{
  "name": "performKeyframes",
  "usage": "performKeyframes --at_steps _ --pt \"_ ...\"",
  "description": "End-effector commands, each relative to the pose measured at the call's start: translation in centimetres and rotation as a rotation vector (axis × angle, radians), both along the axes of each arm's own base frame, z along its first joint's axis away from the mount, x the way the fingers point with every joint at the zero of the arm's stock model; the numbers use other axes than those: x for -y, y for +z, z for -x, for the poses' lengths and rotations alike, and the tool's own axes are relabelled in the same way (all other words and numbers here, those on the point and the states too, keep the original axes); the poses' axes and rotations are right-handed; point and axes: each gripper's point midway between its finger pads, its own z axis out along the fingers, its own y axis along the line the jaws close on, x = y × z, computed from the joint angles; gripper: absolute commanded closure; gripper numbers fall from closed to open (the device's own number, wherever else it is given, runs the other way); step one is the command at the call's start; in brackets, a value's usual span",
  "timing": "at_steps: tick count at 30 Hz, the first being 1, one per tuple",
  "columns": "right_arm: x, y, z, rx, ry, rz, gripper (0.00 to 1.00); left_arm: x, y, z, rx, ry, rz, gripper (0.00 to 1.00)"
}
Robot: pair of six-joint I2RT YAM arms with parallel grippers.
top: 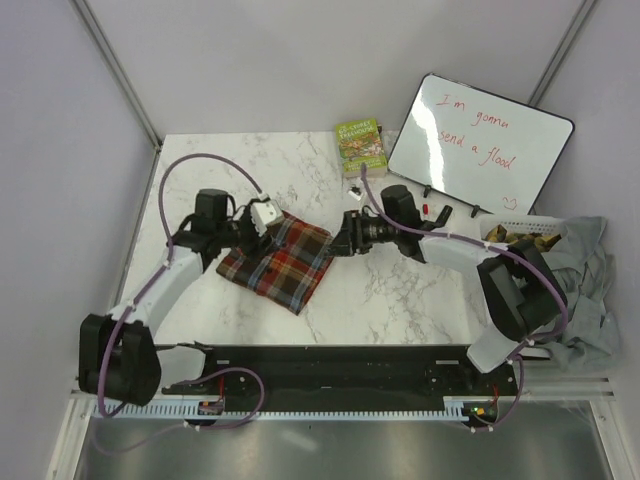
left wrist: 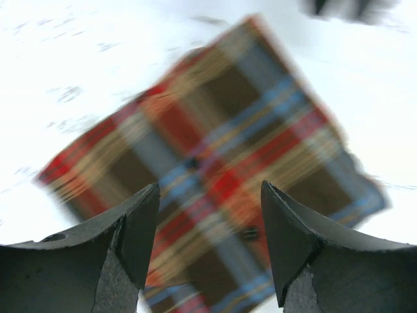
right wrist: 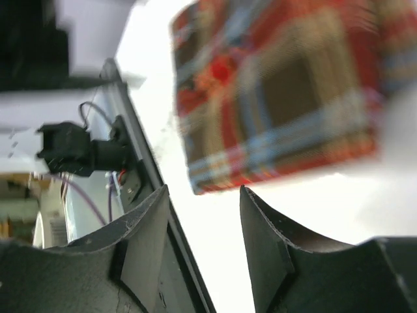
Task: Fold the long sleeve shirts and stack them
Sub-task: Fold the shirt
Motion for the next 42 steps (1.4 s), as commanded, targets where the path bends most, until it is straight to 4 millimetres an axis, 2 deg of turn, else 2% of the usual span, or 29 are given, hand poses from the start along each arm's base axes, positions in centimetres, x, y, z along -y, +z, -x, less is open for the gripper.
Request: performKeyframes --at_steps 1,3,5,6,8,12,16,19,23,26,29,30,31,32,36,42 --pt "2.6 -2.5 -0.8 -0.121 -0.190 0.007 0.47 3.9 -1.5 5.9 -0.015 -0.035 -0.045 0.29" --pt "3.0 -3.8 -1.1 -0.175 -0.248 0.015 0.48 4.9 -1.8 6.9 0.011 -0.017 -0.035 0.31" --pt "2.9 -4.0 -1.5 -0.203 -0.277 -0.005 0.49 6.4 -2.5 8.1 0.037 -0.026 -0.080 0.31" --pt "2.9 -4.7 -1.5 -0.251 -0.302 -0.006 0.50 7.0 -3.1 8.2 0.033 -0.012 -0.083 0.22" --pt "2.9 -5.3 -1.7 -0.281 -0.323 -0.018 0.52 8.1 -3.7 8.9 0.045 -0.003 -0.126 0.21" --pt "2.9 -5.9 -2.1 -0.320 -0.361 -0.029 0.58 9.6 -4.7 8.7 0.039 0.027 -0.169 0.17" --pt "2.8 -6.1 -2.2 -0.332 -0.362 -0.029 0.62 10.6 -5.6 8.5 0.054 0.030 -0.196 0.19" --pt "2.8 -6.3 -2.2 -0.338 -0.360 -0.029 0.63 10.8 -5.8 7.8 0.084 0.056 -0.217 0.28" --pt "2.9 -6.4 -1.8 -0.361 -0.362 -0.037 0.64 10.4 -7.3 6.4 0.099 0.105 -0.286 0.34" --pt "2.8 -6.4 -1.5 -0.368 -0.357 -0.043 0.65 10.8 -7.0 6.3 0.083 0.109 -0.264 0.48" --pt "3.0 -6.7 -1.1 -0.382 -0.354 -0.041 0.66 11.0 -6.0 6.7 0.068 0.099 -0.220 0.71" --pt "3.0 -6.8 -1.0 -0.383 -0.351 -0.038 0.66 10.9 -5.8 6.9 0.053 0.097 -0.213 0.84" --pt "3.0 -6.9 -0.8 -0.389 -0.349 -0.035 0.66 10.8 -5.8 7.0 0.040 0.090 -0.210 0.88" --pt "3.1 -7.1 -0.8 -0.391 -0.350 -0.032 0.66 10.7 -5.8 6.9 0.035 0.100 -0.209 0.96" --pt "2.8 -7.0 -0.3 -0.392 -0.338 -0.041 0.69 10.3 -5.3 6.7 0.006 0.107 -0.179 0.98" --pt "0.8 -7.2 0.9 -0.407 -0.297 -0.057 0.83 9.7 -5.2 6.9 -0.018 0.110 -0.161 0.98"
